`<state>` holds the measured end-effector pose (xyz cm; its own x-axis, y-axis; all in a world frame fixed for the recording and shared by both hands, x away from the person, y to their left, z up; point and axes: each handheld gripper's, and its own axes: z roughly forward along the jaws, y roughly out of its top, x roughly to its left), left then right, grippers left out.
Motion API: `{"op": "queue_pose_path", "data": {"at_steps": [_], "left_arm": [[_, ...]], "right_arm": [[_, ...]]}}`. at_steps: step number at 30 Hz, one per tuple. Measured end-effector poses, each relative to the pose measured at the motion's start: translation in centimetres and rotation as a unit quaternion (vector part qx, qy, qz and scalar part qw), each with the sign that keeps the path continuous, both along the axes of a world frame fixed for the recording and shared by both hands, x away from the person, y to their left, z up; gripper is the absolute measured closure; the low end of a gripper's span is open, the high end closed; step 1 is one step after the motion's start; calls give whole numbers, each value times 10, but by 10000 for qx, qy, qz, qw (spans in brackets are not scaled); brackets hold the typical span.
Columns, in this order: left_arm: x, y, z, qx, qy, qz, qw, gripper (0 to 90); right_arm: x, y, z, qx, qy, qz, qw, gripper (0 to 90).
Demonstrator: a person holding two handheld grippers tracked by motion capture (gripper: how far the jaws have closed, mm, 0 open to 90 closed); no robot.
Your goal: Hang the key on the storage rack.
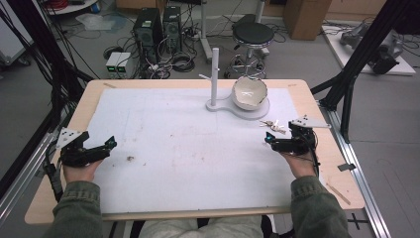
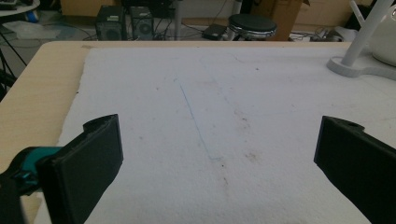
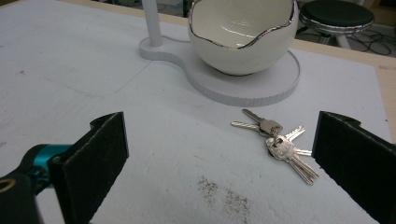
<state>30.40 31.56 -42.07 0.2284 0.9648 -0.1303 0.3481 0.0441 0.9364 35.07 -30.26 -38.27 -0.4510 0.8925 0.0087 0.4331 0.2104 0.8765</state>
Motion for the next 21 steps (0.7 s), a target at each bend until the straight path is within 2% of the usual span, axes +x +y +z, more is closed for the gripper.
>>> {"op": "queue_pose_path", "data": {"at_steps": [7,10,14,21], "left_arm": [[0,0,-1,-6,18,-16,10000,17],[1,0,-1,-9,19,-21,10000,17],[1,0,-1,-24,19,-2,10000,17],[1,1,-1,-1,37,-5,10000,17]], "right_arm": [[13,-8,-1,-24,229,-130,9997,27],[21,-10,2,-97,360,-175,9991,27],[29,-14,6,-63,456,-182,9988,27],[45,-21,4,-276,635,-168,9975,27]]}}
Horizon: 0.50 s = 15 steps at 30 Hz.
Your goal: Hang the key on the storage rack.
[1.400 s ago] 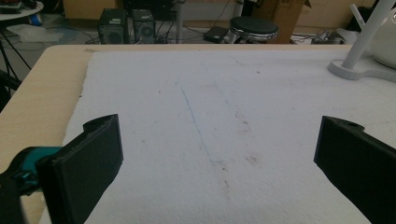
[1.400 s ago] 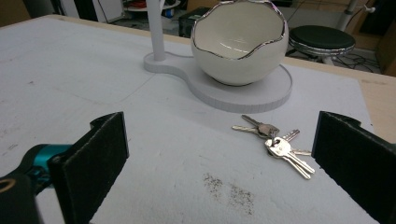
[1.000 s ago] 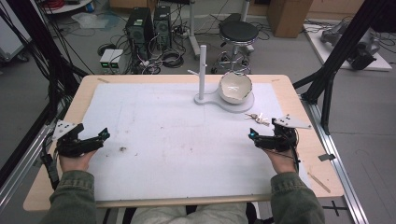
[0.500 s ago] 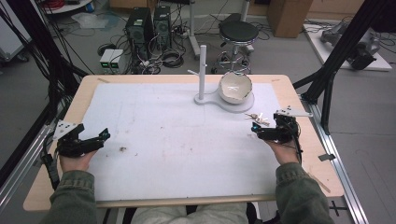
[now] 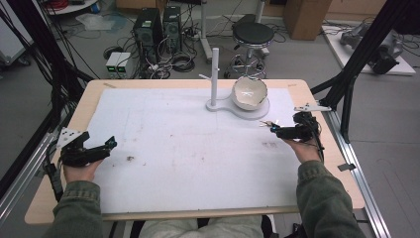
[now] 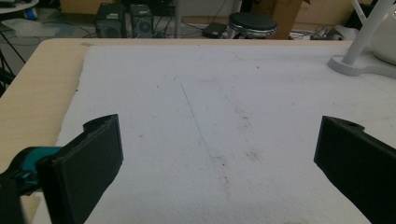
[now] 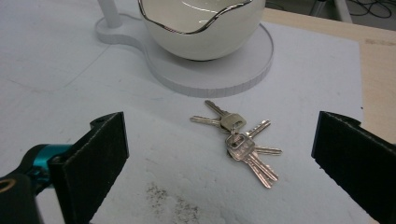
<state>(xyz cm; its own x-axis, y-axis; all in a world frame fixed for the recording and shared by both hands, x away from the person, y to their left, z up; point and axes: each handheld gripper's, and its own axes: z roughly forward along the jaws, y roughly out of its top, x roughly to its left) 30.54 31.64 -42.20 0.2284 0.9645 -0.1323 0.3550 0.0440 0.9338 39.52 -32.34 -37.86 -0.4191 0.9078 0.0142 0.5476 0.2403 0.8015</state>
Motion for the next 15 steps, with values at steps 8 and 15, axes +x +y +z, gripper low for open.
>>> {"op": "queue_pose_path", "data": {"at_steps": [8,15], "left_arm": [[1,0,-1,-18,13,12,10000,17],[1,0,0,-13,3,41,10000,17]], "right_arm": [[16,-3,0,-250,306,237,9989,27],[34,-2,-6,-353,556,516,9965,29]]}}
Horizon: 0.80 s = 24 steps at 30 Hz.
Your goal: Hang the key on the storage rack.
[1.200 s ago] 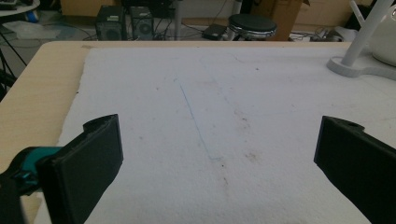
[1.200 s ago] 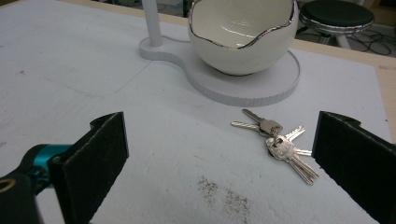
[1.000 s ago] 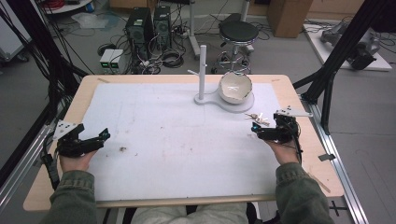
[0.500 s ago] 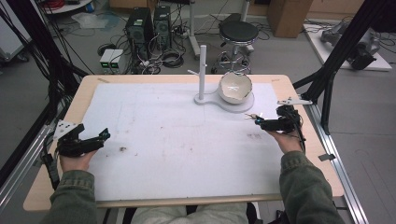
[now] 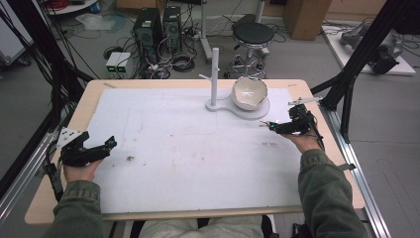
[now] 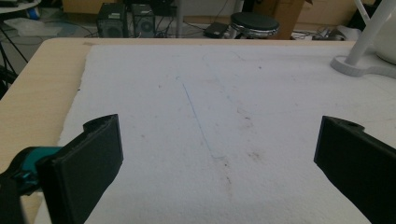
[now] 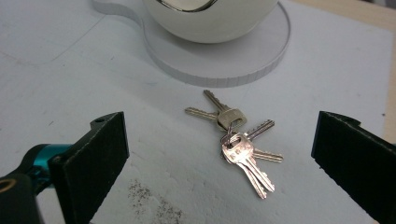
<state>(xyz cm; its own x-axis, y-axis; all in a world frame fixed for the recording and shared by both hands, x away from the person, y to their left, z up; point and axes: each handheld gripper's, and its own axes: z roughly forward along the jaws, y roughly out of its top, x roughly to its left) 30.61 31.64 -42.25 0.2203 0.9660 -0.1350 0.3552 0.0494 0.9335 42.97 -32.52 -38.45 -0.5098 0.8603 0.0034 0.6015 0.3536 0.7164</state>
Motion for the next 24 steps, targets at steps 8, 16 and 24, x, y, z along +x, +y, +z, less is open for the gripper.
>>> {"op": "queue_pose_path", "data": {"at_steps": [8,16,24], "left_arm": [[2,-1,-1,7,47,-60,10000,17],[3,-2,-2,20,69,-70,9999,17],[3,-1,-2,26,68,-56,10000,17]], "right_arm": [[14,0,-19,-403,346,120,9985,28],[32,-1,-22,-674,672,166,9953,48],[41,0,-28,-817,953,300,9916,151]]}}
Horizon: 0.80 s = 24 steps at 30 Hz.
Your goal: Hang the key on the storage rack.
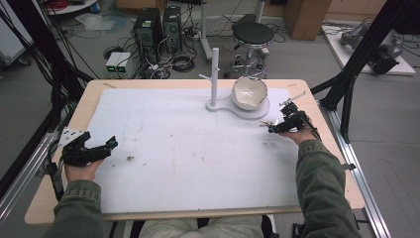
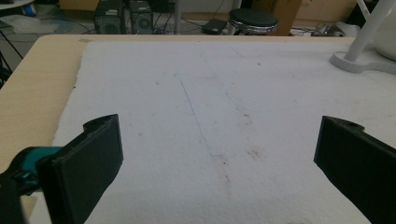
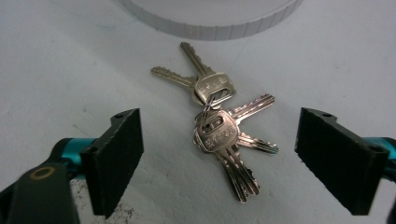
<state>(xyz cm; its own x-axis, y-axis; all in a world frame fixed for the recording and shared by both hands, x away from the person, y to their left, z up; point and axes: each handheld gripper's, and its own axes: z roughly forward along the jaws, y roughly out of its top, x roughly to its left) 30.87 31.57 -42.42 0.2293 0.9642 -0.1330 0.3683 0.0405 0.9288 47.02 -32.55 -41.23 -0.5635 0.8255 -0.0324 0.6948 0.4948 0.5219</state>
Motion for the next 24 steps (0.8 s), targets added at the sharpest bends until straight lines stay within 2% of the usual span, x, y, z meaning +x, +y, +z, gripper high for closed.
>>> {"op": "queue_pose_path", "data": {"at_steps": [3,9,13,16,18,19,20,21,24], "left_arm": [[1,-1,-1,10,14,-29,10000,17],[1,-3,-1,71,50,-78,9999,17],[1,-3,-2,52,44,-67,10000,17],[2,-3,-2,53,63,-75,9999,17],[2,-3,-2,54,63,-78,9999,17],[2,-3,-2,49,50,-78,9999,18],[2,-3,-2,48,51,-78,9999,18],[2,-3,-2,51,52,-75,9999,17],[2,-2,-2,50,41,-71,10000,17]], "right_arm": [[1,1,-3,-115,127,83,9998,231],[4,1,-7,-252,198,-9,9995,322],[5,0,-8,-325,418,-142,9985,421],[6,-1,-7,-184,491,-245,9983,613],[5,1,-6,-171,517,-251,9982,650],[5,0,-5,-108,546,-280,9981,718],[5,-2,-2,65,561,-305,9979,819],[4,-4,1,263,571,-345,9974,842],[2,-7,3,314,611,-439,9967,854]]}}
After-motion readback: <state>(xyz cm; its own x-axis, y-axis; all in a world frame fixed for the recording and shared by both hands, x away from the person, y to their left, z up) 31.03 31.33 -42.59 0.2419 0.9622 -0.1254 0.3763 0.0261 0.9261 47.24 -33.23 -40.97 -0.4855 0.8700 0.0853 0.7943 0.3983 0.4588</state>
